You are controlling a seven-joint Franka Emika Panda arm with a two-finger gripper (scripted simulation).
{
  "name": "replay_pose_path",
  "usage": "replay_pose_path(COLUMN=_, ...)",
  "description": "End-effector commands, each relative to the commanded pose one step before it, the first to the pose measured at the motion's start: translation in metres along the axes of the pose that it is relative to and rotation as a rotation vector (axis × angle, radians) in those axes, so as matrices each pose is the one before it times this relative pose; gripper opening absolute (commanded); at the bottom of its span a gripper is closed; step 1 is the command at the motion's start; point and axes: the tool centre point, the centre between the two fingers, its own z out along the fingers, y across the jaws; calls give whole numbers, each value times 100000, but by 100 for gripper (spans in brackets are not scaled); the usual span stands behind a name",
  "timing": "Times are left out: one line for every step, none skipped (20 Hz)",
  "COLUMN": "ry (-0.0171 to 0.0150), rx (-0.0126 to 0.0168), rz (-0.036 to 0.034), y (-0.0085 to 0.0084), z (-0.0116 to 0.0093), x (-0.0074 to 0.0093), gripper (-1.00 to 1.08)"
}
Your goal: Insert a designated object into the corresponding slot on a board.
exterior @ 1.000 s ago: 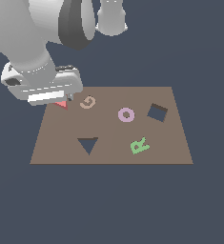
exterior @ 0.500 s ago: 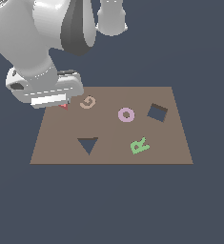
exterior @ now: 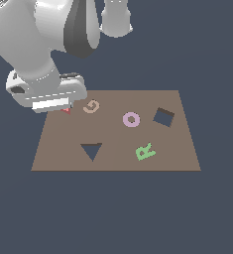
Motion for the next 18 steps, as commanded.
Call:
replay_pose_path(ry=-35, rx=-7, rz=547, y=-16, z=8, x=-46, gripper=-100)
replay_pose_path(ry=0, rx=-1, rz=471, y=-44, z=-2, x=-15, gripper=-100)
replay_pose_path(ry=0, rx=-1, rz=604, y=-57, z=-3, x=-19, gripper=-100)
replay_pose_path(ry=0, rx=-1, rz=741, y=-69, z=-3, x=-24, gripper=-100)
replay_pose_path(ry=0, rx=-1, rz=872, y=-82, z=-4, x=-27, gripper=-100)
replay_pose_path(ry=1, rx=-1, rz=1007, y=-94, z=-4, x=-32, gripper=-100)
replay_pose_path(ry=1, rx=-1, rz=1138, y=-107, z=-5, x=-36, gripper=-100)
replay_pose_path(ry=1, rx=-2, rz=1270, y=-119, z=-6, x=-40, gripper=-100)
replay_pose_path(ry=1, rx=-2, rz=1402, y=-131, z=-6, x=-44, gripper=-100)
replay_pose_path(ry=1, rx=-2, rz=1532, y=-144, z=-7, x=-48, gripper=-100)
replay_pose_path(ry=1, rx=-2, rz=1662, y=-156, z=-7, x=-52, gripper=-100)
replay_pose_path(ry=1, rx=-2, rz=1791, y=-168, z=-8, x=-56, gripper=-100)
replay_pose_path(ry=1, rx=-2, rz=1919, y=-181, z=-8, x=-59, gripper=-100)
replay_pose_path(ry=1, rx=-2, rz=2046, y=-193, z=-9, x=-63, gripper=-100)
replay_pose_path(ry=1, rx=-2, rz=2172, y=-205, z=-9, x=-67, gripper=-100)
replay_pose_path(ry=1, rx=-2, rz=2296, y=-217, z=-10, x=-71, gripper=-100)
replay_pose_path(ry=1, rx=-2, rz=2420, y=-229, z=-10, x=-74, gripper=-100)
replay_pose_path(ry=1, rx=-2, rz=2543, y=-241, z=-11, x=-78, gripper=-100)
